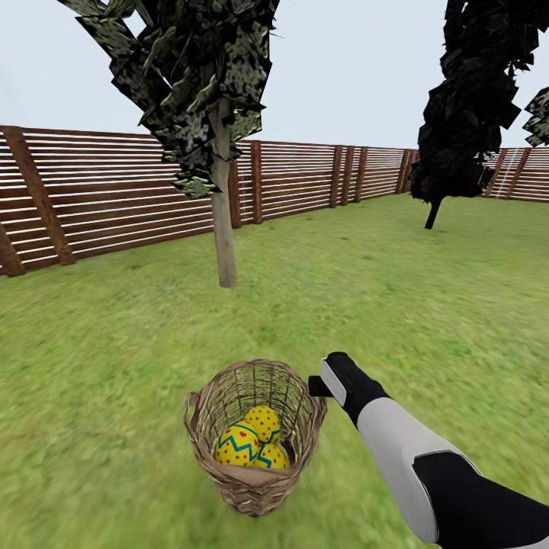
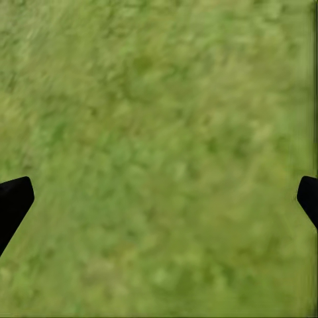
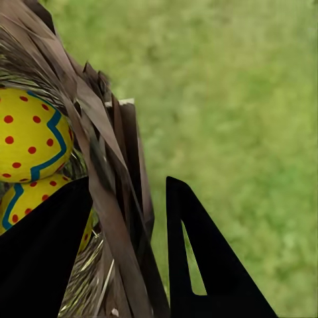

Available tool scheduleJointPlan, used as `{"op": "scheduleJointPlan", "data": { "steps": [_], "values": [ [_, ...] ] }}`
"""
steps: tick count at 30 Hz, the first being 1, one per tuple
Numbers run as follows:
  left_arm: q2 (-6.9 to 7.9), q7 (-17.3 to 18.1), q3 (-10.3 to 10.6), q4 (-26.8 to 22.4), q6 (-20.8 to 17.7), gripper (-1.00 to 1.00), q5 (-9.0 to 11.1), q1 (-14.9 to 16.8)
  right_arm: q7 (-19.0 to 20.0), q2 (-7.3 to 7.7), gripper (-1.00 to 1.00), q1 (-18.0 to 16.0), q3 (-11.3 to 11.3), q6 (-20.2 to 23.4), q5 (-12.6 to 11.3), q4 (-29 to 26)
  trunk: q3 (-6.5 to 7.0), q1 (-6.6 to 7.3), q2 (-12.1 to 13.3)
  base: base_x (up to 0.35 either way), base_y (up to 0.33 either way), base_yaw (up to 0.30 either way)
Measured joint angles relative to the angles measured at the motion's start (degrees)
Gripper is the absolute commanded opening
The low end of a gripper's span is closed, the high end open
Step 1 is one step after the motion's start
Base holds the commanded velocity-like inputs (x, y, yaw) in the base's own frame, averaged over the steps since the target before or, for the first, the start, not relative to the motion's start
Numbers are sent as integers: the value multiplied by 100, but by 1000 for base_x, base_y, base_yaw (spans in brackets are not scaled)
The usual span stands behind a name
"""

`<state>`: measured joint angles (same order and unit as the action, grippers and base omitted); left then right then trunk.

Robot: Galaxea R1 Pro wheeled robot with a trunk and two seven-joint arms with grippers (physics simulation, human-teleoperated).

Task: Take the three Easter eggs out of the wicker basket on the lawn in the garden, then place them on the lawn next to a single tree (choose any tree) so that all three eggs are next to the same tree and none are left in the basket.

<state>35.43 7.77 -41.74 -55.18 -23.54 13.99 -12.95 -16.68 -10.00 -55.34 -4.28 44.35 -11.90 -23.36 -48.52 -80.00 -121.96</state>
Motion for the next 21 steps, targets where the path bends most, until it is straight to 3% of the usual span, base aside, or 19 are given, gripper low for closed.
{"op": "scheduleJointPlan", "data": {
  "steps": [6, 11, 21],
  "values": [
    [0, 0, 0, 0, 0, 100, -10, 0, -5, 0, -100, 0, -10, 8, 36, 2, 0, 0, 0, 324, 0, 131],
    [0, 15, -8, -44, 7, 100, -424, 13, 11, 0, -100, 1, 6, -4, -15, -1, 0, 0, 0, 324, 0, 182],
    [0, 17, -12, -11, 11, 100, -483, 17, -6, 0, -100, 2, -4, 6, 40, -1, 0, 0, 0, 324, 0, 86]
  ]
}}
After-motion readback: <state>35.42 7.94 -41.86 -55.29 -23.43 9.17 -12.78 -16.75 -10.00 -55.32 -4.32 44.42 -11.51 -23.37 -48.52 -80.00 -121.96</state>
